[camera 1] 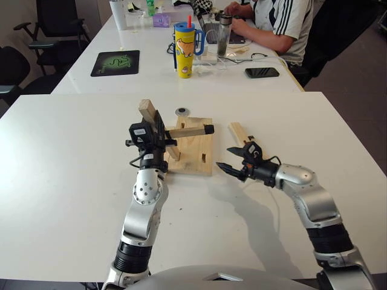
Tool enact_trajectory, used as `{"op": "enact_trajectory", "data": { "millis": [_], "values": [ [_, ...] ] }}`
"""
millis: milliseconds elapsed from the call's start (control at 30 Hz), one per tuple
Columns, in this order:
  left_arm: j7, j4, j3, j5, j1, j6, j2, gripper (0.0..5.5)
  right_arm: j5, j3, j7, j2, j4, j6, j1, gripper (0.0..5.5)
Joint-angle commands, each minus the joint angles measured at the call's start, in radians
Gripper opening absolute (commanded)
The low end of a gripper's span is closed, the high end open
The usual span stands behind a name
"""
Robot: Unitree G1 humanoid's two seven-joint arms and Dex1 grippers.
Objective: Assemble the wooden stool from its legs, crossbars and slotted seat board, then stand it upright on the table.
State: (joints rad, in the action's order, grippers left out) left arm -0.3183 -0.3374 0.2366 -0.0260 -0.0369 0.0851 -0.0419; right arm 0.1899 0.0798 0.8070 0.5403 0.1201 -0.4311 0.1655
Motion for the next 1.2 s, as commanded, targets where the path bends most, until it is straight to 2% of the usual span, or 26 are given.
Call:
{"op": "enact_trajectory", "data": {
  "millis": [33,67,200,433,567,667,733,800,933,1067,1200],
  "values": [
    [0.017,-0.04,0.017,0.087,0.005,-0.028,-0.002,1.03,-0.012,-0.032,0.003,0.032,-0.107,0.048,0.058,3.29],
    [0.027,-0.054,0.018,0.099,-0.01,-0.032,-0.002,1.4,-0.014,-0.034,-0.005,0.026,-0.12,0.057,0.065,3.29],
    [0.069,-0.099,-0.024,0.091,-0.084,0.01,-0.006,1.86,-0.02,-0.047,-0.04,0.011,-0.153,0.077,0.08,3.29],
    [0.134,-0.204,-0.123,0.052,-0.158,0.13,0.017,1.9,-0.031,-0.107,-0.231,-0.06,-0.231,0.002,0.138,3.29],
    [0.171,-0.314,-0.302,-0.043,-0.288,0.256,0.083,1.9,-0.027,-0.13,-0.315,-0.097,-0.215,-0.025,0.126,3.29],
    [0.122,-0.294,-0.598,-0.263,-0.346,0.342,0.119,1.9,-0.018,-0.144,-0.368,-0.134,-0.195,-0.036,0.116,3.29],
    [0.184,-0.221,-0.698,-0.33,-0.294,0.403,0.189,1.9,-0.013,-0.151,-0.401,-0.159,-0.163,-0.04,0.094,3.29],
    [0.307,-0.164,-0.658,-0.332,-0.191,0.488,0.279,1.9,-0.01,-0.154,-0.423,-0.179,-0.129,-0.044,0.073,3.29],
    [0.544,-0.107,-0.465,-0.369,-0.016,0.709,0.455,1.9,-0.003,-0.175,-0.475,-0.215,-0.068,-0.057,0.041,3.29],
    [0.716,-0.03,-0.364,-0.363,0.052,0.731,0.563,1.9,-0.008,-0.182,-0.522,-0.254,-0.04,-0.049,0.007,3.29],
    [0.809,0.007,-0.314,-0.369,0.051,0.748,0.611,1.9,-0.01,-0.185,-0.547,-0.279,-0.026,-0.041,-0.018,3.29]
  ]
}}
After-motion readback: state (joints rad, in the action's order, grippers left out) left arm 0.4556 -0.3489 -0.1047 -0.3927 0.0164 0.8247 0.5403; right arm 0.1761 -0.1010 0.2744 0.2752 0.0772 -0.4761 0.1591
